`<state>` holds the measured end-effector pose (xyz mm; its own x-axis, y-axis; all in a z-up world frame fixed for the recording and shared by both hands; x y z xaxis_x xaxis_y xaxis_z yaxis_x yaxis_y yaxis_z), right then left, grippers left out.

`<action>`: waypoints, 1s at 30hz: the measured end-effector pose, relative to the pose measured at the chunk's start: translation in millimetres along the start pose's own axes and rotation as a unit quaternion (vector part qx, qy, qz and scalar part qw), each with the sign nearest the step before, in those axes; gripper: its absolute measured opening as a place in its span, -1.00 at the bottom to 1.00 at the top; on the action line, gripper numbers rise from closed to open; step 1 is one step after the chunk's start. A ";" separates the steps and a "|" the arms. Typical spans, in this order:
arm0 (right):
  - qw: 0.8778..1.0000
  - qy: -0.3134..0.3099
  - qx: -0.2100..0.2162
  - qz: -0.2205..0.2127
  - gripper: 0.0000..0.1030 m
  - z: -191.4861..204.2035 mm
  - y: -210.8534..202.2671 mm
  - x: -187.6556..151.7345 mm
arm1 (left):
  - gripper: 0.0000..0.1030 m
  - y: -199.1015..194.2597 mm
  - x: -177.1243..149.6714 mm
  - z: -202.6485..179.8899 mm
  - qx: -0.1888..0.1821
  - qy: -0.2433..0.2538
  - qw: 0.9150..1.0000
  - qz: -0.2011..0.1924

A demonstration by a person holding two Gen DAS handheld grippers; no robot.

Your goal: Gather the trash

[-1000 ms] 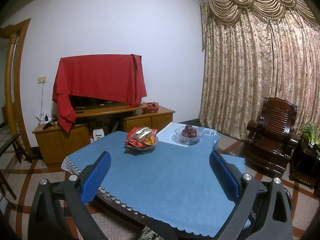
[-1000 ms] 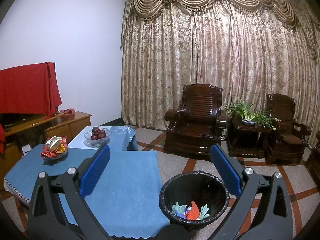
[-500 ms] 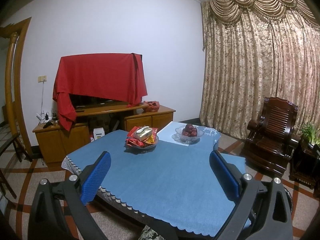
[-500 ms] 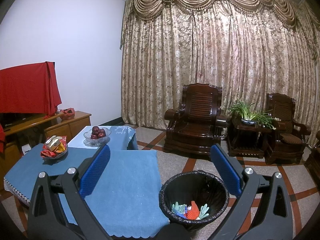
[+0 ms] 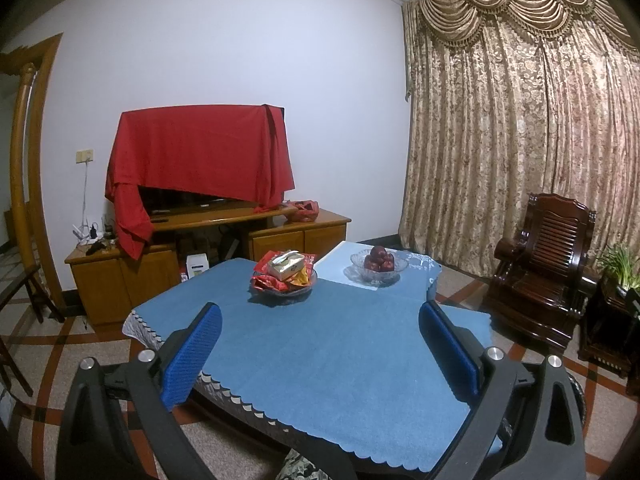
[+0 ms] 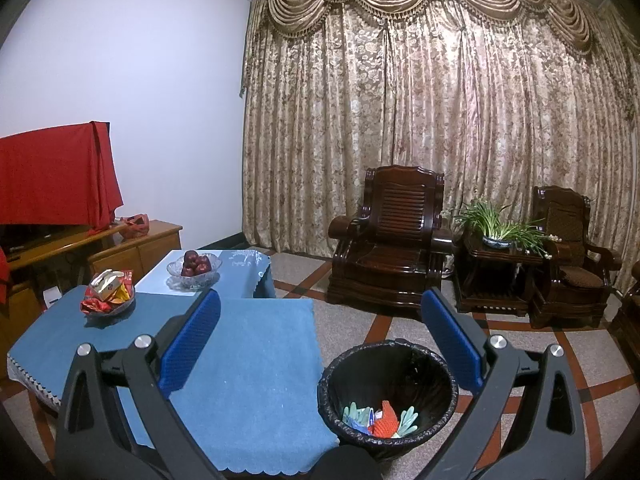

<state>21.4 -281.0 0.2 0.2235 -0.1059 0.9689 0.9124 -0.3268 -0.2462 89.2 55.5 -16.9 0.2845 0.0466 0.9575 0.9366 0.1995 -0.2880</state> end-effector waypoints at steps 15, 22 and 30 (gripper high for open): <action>1.000 -0.001 0.001 0.001 0.90 -0.1 0.4 1.1 | 0.88 -1.1 -6.7 -1.2 0.000 0.000 1.000 0.003; 1.000 -0.001 0.000 0.001 0.90 0.0 0.9 0.3 | 0.88 -3.0 -8.6 -2.6 0.000 0.002 1.000 0.004; 1.000 -0.002 0.002 0.004 0.90 -2.7 2.0 -2.3 | 0.88 -5.0 -13.3 -7.4 0.004 0.006 1.000 0.003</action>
<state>21.8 -284.0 -2.6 0.2315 -0.1048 0.9672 0.9122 -0.3222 -0.2532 82.2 46.6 -28.3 0.2930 0.0356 0.9554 0.9331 0.2071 -0.2939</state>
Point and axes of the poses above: each gripper's, at about its wrist camera, not at the fingertips, and y roughly the way its jaws point, z to its left, x to its top, the point moved 10 cm from there along y, roughly the way its jaws point, and after that the axes turned 6 degrees about x, right-handed, at the moved point
